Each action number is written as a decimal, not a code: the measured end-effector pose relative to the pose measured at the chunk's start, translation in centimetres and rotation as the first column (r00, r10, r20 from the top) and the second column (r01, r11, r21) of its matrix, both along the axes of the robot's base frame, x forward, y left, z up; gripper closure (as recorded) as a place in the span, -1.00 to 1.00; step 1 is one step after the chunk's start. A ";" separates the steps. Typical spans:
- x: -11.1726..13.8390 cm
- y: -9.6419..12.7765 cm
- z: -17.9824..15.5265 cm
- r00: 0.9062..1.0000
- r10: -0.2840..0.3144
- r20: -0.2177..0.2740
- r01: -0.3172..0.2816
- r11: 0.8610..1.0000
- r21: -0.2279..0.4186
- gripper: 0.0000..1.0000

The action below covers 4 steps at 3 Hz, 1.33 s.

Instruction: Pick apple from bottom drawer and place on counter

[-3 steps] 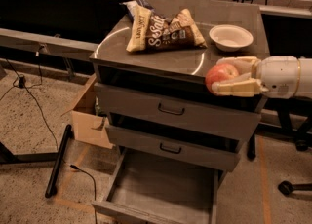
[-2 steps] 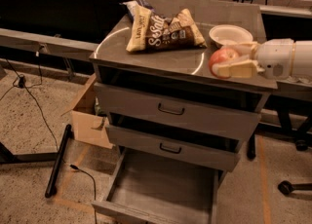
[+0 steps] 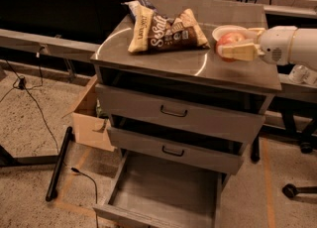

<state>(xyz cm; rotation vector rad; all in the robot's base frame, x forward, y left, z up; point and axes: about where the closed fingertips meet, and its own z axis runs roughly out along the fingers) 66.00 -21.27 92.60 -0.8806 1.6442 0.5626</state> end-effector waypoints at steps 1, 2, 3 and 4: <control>2.3 0.1 -0.7 1.000 -0.021 -0.013 0.021 1.000 0.001 1.00; 3.2 0.5 -2.0 0.998 -0.008 -0.062 0.008 1.000 0.003 0.63; 3.5 1.0 -3.7 0.994 0.004 -0.106 -0.005 1.000 -0.008 0.15; 3.5 1.3 -4.7 0.992 0.018 -0.127 -0.020 1.000 -0.010 -0.32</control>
Offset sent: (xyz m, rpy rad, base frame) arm 0.0408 0.0032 -0.0356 0.0051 0.1269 0.0020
